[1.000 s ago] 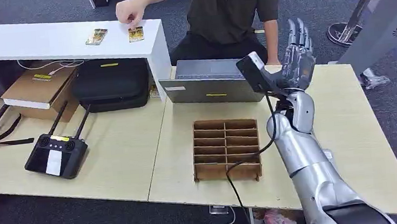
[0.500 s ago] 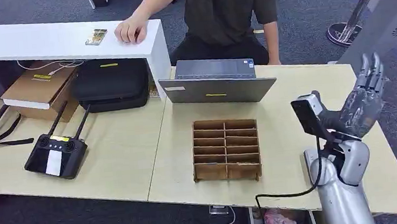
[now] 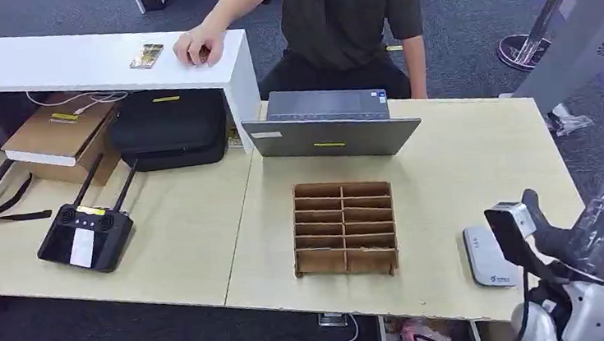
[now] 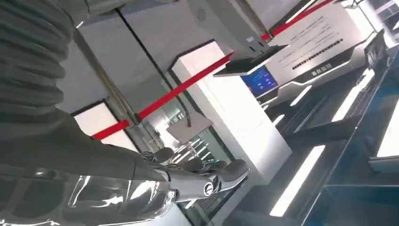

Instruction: Pass the card to the sensor for recognition and then transmit it.

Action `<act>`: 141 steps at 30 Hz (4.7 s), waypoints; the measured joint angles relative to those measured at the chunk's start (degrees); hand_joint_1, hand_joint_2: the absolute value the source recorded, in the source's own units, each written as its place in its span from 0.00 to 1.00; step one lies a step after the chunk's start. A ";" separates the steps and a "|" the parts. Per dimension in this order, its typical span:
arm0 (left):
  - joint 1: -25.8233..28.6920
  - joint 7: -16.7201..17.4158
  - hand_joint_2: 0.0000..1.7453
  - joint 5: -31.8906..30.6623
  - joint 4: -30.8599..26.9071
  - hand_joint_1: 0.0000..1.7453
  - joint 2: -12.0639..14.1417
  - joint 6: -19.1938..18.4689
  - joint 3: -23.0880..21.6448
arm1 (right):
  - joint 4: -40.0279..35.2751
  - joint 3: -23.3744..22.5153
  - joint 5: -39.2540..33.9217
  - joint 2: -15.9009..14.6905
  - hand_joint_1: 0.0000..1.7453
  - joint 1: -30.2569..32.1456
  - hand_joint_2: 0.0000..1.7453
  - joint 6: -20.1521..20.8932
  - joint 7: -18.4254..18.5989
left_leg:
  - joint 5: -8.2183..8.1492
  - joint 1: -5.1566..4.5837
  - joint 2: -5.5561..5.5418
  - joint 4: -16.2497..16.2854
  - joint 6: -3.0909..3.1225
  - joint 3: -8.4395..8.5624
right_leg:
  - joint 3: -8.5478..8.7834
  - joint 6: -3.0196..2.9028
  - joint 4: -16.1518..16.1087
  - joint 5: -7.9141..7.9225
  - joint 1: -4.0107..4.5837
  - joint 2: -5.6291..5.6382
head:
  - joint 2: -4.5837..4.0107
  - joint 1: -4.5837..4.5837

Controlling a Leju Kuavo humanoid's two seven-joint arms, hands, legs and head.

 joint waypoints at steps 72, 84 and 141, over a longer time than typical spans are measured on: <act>0.30 3.04 0.00 -2.06 -3.93 0.00 0.09 -4.94 -0.90 | 4.27 19.95 3.80 -4.89 0.00 1.53 1.00 38.18 2.84 | -0.06 0.00 0.06 -0.02 -0.02 0.03 | 0.04 0.03 0.02 -0.08 0.00 0.03 | 0.00 0.00; 0.39 2.05 0.00 0.11 -3.93 0.00 0.17 -4.13 -1.09 | 6.69 20.96 3.98 -9.13 0.00 0.20 1.00 37.11 8.18 | -0.09 -0.03 0.03 0.00 0.01 0.01 | 0.03 0.05 0.00 -0.10 -0.04 0.01 | 0.00 0.00; 0.43 3.74 0.00 -0.72 -4.00 0.00 -0.61 -5.31 -1.73 | -8.70 25.29 6.93 -2.56 0.00 14.23 1.00 38.23 20.87 | -0.16 -0.01 0.05 -0.02 -0.02 0.03 | 0.04 0.01 0.02 -0.20 -0.02 0.02 | 0.00 0.00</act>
